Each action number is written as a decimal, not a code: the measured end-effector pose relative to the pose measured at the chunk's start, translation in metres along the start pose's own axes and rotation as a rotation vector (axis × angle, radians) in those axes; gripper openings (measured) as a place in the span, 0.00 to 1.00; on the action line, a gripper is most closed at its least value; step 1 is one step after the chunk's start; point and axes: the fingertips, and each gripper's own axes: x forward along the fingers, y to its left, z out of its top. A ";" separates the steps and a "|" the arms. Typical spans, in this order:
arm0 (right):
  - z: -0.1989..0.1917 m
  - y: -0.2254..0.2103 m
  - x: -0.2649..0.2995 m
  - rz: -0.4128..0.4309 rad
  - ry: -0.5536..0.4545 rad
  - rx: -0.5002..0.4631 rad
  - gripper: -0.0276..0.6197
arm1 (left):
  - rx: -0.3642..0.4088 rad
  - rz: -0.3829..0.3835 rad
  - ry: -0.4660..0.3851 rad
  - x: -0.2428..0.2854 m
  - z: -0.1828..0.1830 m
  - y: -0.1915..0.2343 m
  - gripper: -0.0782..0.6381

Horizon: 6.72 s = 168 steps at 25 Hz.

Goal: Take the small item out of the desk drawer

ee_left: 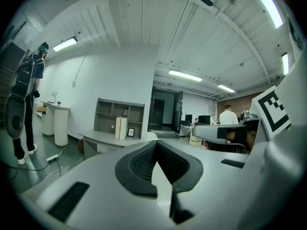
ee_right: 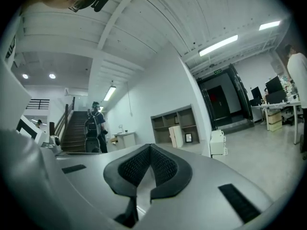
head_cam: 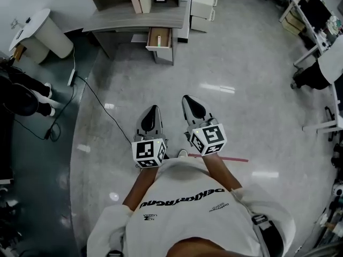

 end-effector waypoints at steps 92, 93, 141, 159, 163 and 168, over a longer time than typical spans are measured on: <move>-0.131 -0.316 0.532 -0.143 0.350 0.102 0.09 | -0.104 -0.021 0.398 0.608 -0.136 0.248 0.13; -0.136 -0.318 0.533 -0.140 0.356 0.101 0.09 | -0.104 -0.018 0.409 0.611 -0.143 0.248 0.13; -0.295 -0.357 0.523 -0.143 0.544 0.220 0.09 | -0.095 0.111 0.789 0.715 -0.386 0.288 0.32; -0.310 -0.338 0.515 -0.114 0.589 0.223 0.09 | -0.068 0.138 0.941 0.738 -0.437 0.298 0.29; -0.308 -0.340 0.509 -0.131 0.584 0.229 0.09 | -0.077 0.146 0.955 0.737 -0.440 0.296 0.26; -0.304 -0.342 0.507 -0.147 0.572 0.223 0.09 | -0.097 0.148 0.934 0.736 -0.434 0.295 0.25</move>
